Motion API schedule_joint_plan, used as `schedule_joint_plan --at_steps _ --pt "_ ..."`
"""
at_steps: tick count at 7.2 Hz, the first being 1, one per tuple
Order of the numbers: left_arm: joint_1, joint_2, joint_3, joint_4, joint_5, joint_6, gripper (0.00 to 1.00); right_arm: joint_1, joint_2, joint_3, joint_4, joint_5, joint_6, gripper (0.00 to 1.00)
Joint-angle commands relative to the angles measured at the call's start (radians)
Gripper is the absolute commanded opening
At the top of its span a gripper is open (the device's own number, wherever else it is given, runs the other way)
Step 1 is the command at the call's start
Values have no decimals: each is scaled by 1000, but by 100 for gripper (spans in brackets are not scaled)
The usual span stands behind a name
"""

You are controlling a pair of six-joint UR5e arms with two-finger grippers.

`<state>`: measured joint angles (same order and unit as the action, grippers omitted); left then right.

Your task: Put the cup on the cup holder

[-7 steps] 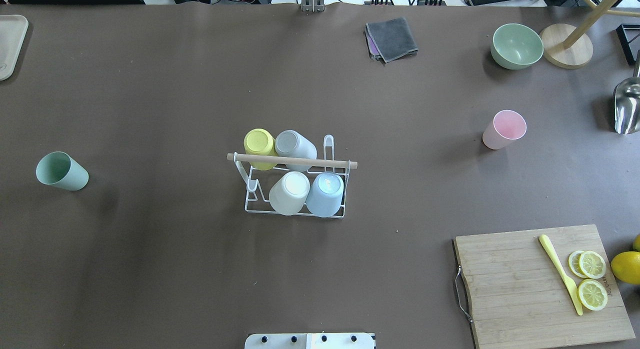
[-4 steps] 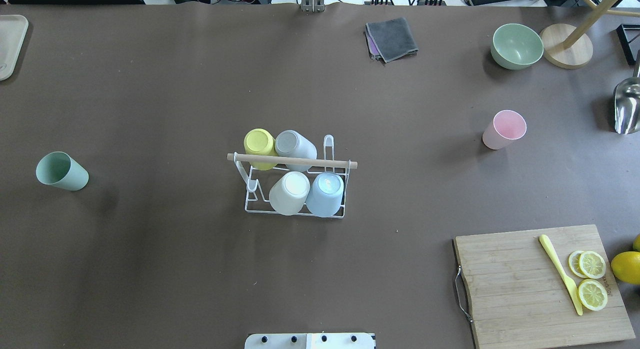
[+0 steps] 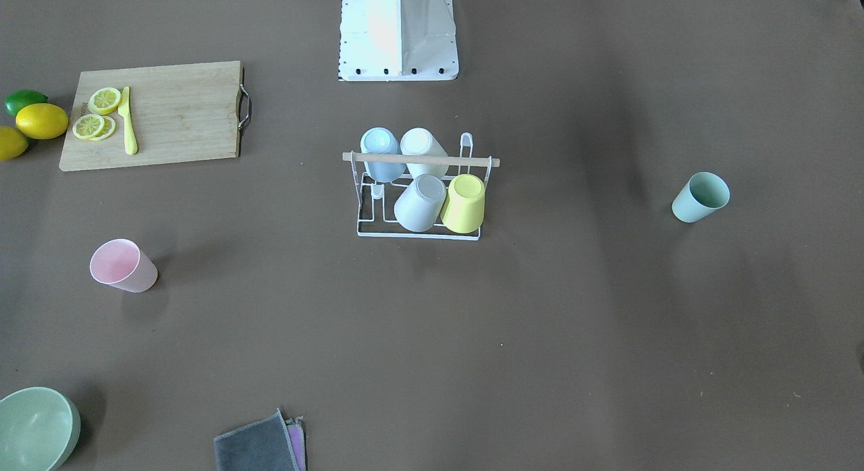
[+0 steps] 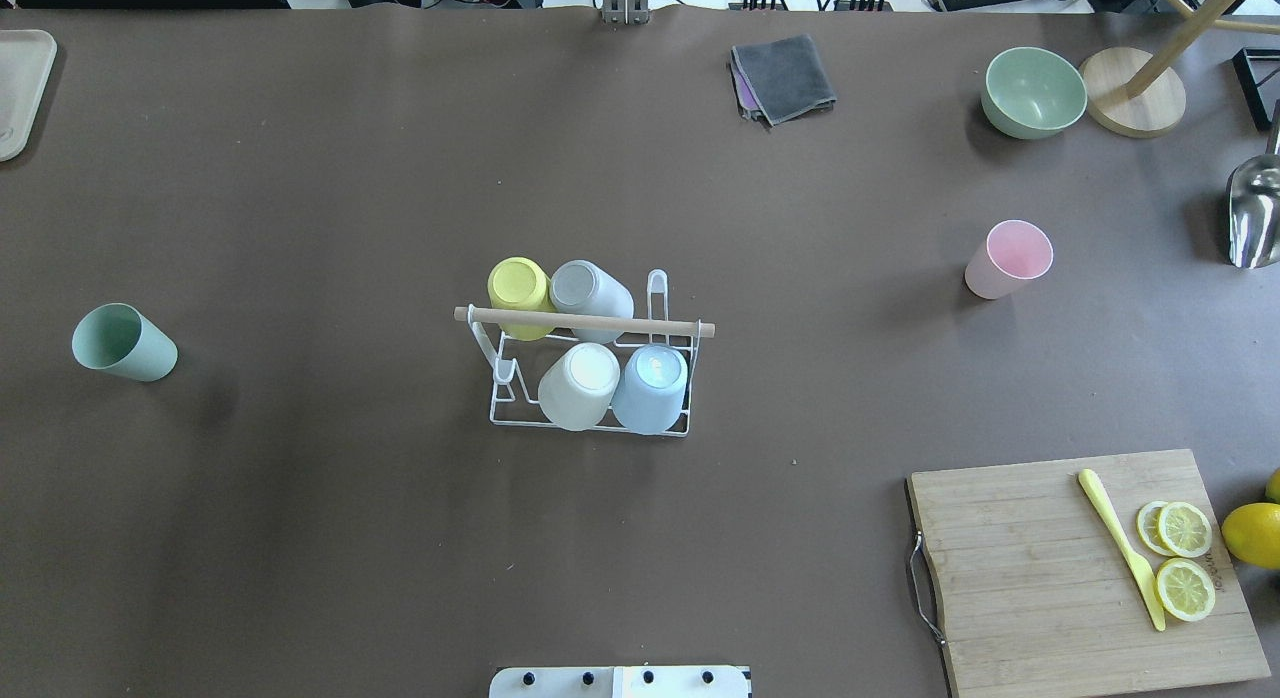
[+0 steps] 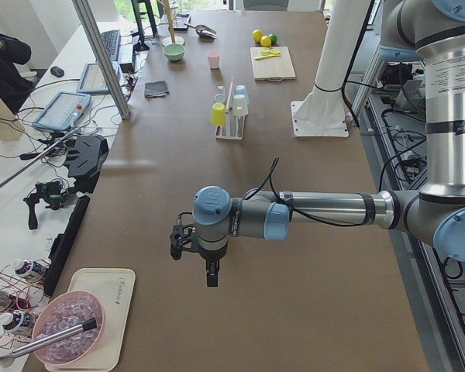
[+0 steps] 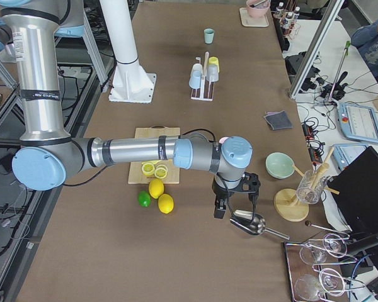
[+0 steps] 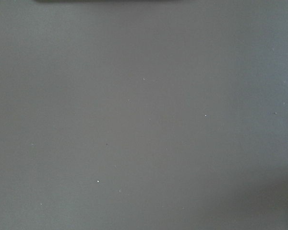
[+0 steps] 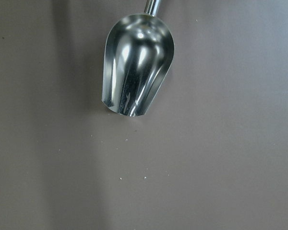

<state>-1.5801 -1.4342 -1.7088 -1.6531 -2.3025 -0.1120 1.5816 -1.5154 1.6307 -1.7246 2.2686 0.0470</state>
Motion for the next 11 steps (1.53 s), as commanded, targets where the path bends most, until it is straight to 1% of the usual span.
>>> schedule_joint_plan --at_steps 1,2,4,7,9,11 --pt "0 0 0 -1 0 0 98 0 -3 -2 101 -38 -1 100" --pt "0 -6 0 -2 0 0 98 -8 -3 -12 100 -35 -1 100" --pt "0 1 0 -1 0 0 98 -31 30 -22 99 -27 -1 100" --pt "0 -2 0 -1 0 0 98 -116 124 -17 21 -37 -12 100" --pt "2 1 0 1 2 2 98 -179 159 -25 17 -38 -10 100" --pt "0 5 -2 2 2 0 98 -250 213 -26 -62 -38 -13 100"
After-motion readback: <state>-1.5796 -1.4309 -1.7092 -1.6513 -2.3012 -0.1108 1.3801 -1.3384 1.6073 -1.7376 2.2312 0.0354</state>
